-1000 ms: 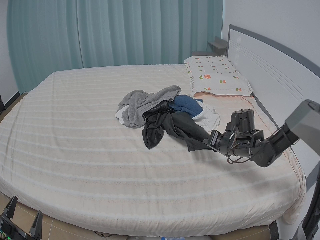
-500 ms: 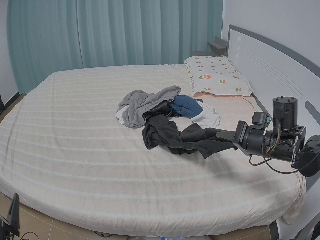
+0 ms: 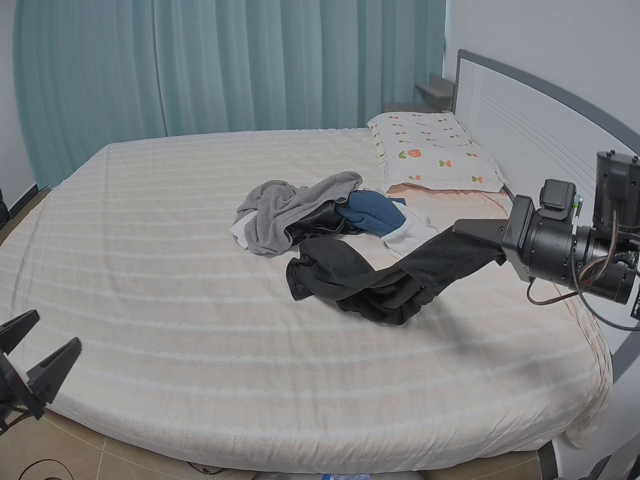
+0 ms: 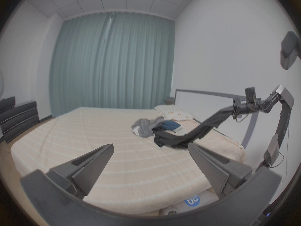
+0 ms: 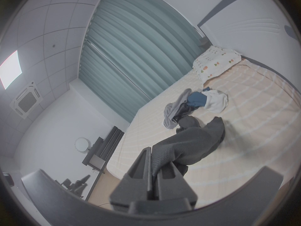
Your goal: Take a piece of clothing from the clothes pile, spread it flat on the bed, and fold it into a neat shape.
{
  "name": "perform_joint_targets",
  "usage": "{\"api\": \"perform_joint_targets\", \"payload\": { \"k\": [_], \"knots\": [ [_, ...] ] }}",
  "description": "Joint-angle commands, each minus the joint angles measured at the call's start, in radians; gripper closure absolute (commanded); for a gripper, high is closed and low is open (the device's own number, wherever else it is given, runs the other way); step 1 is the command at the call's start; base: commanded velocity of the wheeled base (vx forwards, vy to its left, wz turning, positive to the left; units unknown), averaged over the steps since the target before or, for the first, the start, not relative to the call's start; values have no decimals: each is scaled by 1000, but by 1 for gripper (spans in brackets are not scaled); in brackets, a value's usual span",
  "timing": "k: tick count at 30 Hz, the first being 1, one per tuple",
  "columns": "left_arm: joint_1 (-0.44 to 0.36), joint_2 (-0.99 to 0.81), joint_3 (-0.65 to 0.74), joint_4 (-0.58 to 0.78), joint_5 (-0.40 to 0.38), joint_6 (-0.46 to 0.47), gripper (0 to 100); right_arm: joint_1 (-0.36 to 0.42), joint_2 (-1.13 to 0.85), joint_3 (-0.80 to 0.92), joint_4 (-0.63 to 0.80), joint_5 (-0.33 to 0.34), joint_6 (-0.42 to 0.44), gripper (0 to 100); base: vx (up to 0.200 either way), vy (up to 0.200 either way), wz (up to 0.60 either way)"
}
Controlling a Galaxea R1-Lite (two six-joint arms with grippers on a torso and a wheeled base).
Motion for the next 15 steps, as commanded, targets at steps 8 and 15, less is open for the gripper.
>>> {"api": "perform_joint_targets", "payload": {
  "k": [8,15],
  "knots": [
    [-339,765,-108,-277,90,-10,0,7,-185,-86,77,-4,-77,100,0,0,0],
    [-444,984,-192,-272,110,-31,0,7,-182,-73,77,0,-79,100,0,0,0]
  ]
}}
